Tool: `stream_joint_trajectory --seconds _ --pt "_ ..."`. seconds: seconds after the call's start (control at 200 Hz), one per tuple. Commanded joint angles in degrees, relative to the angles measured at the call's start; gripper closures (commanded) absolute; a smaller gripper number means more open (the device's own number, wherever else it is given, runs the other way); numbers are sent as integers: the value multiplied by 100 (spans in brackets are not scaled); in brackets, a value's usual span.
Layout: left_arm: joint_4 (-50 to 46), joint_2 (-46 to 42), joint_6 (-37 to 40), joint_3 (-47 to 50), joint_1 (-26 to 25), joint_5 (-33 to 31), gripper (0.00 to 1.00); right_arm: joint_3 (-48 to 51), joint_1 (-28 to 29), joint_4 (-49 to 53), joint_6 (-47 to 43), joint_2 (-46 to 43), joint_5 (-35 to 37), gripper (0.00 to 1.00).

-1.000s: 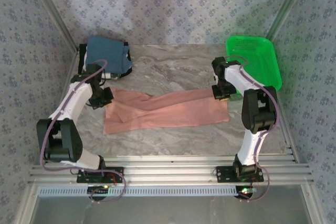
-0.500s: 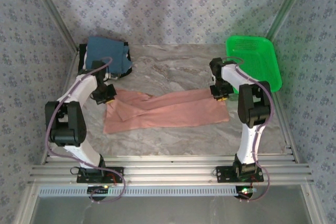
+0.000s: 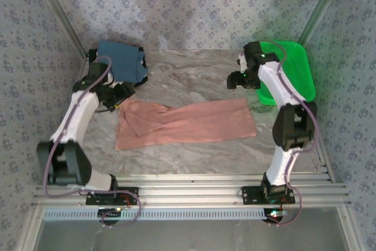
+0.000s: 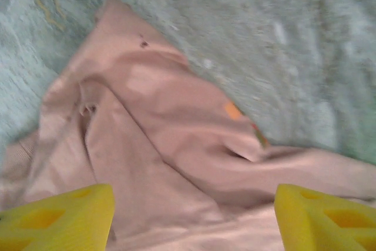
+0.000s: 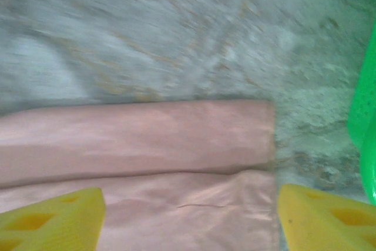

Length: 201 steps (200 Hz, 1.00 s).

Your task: Fold and stack the t-shirts

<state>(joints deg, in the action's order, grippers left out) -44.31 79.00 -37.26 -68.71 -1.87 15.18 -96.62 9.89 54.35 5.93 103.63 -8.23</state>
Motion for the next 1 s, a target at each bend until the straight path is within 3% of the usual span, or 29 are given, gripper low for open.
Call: stream_joint_trajectory --seconds 0.0,0.065,0.16,0.305,0.51,0.75,0.999 --pt "-1 -779 -803 943 22 638 26 739 96 -510 101 -1232 -1479 0" --pt "283 -1205 -1172 1645 11 814 25 1481 197 -1103 392 -1882 -1910 0" --pt "499 -1523 -1492 2361 -37 772 25 2350 376 -1639 641 -2622 -1994 0" --pt "1318 -1413 -1969 2851 -214 789 29 3083 526 -1704 772 -2991 -2218 0" --pt "1783 -488 -2192 2786 -608 547 36 3152 601 -1555 682 -3042 -2127 0" --pt "1670 -228 -2180 2874 -622 179 40 3094 599 -1399 473 -3134 -2020 0" --pt "2263 199 -2291 2797 -630 192 50 3183 596 -1429 469 -3170 -2025 0"
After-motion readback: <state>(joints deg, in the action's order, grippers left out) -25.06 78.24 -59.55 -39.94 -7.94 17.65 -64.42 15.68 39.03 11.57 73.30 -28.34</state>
